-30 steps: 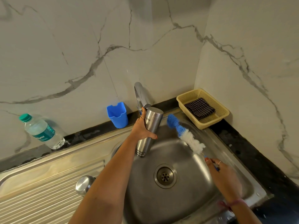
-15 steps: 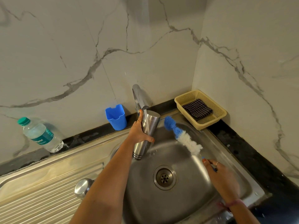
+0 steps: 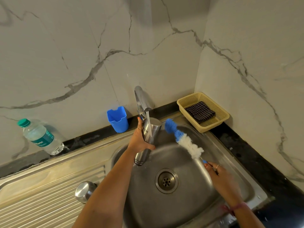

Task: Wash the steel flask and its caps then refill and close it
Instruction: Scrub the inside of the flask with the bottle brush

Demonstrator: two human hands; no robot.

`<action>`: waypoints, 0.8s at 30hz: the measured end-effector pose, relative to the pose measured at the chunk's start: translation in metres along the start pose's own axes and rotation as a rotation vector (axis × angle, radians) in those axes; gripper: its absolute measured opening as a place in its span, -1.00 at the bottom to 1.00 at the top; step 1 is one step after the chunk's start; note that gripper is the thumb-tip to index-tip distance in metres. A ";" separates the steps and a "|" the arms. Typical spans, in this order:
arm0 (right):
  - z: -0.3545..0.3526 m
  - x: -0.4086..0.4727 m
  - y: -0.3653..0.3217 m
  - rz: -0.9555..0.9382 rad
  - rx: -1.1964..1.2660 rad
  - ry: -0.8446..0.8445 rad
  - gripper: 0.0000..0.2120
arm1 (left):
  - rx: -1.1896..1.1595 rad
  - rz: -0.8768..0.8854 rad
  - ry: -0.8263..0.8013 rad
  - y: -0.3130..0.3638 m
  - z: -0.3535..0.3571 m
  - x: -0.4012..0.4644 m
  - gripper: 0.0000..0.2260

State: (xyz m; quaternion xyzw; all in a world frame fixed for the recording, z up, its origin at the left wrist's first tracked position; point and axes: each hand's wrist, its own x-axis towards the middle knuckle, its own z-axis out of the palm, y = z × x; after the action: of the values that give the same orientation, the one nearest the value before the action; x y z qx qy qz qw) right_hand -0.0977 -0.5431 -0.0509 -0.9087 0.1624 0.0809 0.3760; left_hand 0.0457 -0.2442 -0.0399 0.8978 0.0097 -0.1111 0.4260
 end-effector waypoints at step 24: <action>0.007 0.004 0.009 0.034 0.084 -0.041 -0.80 | -0.039 -0.033 -0.039 0.009 -0.007 0.013 0.32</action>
State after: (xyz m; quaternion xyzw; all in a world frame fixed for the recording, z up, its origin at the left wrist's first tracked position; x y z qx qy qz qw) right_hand -0.0969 -0.5454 -0.0626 -0.8874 0.1733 0.0989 0.4157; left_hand 0.0605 -0.2458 -0.0317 0.8867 0.0184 -0.1352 0.4417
